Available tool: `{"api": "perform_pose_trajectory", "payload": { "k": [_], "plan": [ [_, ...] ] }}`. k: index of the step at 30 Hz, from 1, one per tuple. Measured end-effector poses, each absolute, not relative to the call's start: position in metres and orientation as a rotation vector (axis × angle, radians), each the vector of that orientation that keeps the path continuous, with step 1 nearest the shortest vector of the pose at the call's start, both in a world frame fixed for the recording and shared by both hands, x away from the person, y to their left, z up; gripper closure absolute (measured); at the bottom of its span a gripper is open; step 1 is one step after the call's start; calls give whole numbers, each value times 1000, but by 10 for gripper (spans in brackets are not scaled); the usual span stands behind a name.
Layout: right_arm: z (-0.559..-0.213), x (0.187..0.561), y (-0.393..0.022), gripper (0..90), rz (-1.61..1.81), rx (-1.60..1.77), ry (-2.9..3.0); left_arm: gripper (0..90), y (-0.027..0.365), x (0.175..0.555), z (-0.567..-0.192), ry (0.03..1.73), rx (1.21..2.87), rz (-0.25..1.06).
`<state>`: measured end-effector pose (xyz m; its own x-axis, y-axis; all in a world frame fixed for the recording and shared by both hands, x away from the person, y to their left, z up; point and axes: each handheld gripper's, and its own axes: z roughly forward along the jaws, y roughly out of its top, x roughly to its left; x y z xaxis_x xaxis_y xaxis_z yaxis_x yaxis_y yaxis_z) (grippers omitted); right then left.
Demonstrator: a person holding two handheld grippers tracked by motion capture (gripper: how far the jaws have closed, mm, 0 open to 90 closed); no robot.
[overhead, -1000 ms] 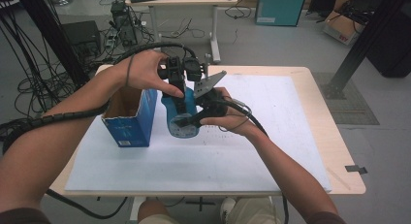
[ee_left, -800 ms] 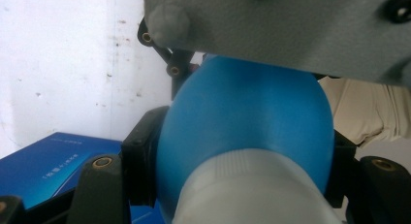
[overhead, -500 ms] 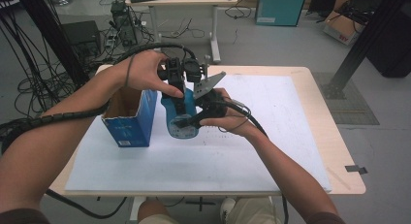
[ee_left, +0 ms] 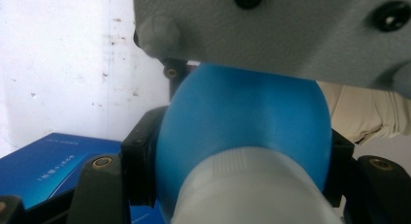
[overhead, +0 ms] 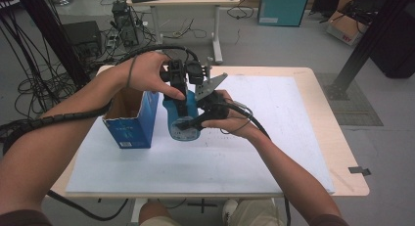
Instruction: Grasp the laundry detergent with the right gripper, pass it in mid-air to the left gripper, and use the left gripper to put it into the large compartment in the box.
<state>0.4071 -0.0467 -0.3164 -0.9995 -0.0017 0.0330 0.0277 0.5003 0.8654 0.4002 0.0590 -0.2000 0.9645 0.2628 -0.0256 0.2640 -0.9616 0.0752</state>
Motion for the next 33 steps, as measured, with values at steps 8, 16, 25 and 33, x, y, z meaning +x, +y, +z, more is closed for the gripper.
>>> {"api": "perform_pose_trajectory", "payload": {
  "k": [8, 16, 25, 33],
  "plan": [
    [-317, 408, -47, 425, -1558, -17, -2686, 363, 59, 402, -201, 410, 3034, -36],
    [-320, 415, -47, 423, -1597, 95, -2705, 364, 58, 403, -202, 411, 3039, -43],
    [-321, 416, -46, 420, -1600, 102, -2698, 364, 59, 404, -202, 417, 3042, -55],
    [-322, 417, -44, 420, -1610, 113, -2694, 365, 60, 405, -202, 402, 3058, -45]
  ]
}}
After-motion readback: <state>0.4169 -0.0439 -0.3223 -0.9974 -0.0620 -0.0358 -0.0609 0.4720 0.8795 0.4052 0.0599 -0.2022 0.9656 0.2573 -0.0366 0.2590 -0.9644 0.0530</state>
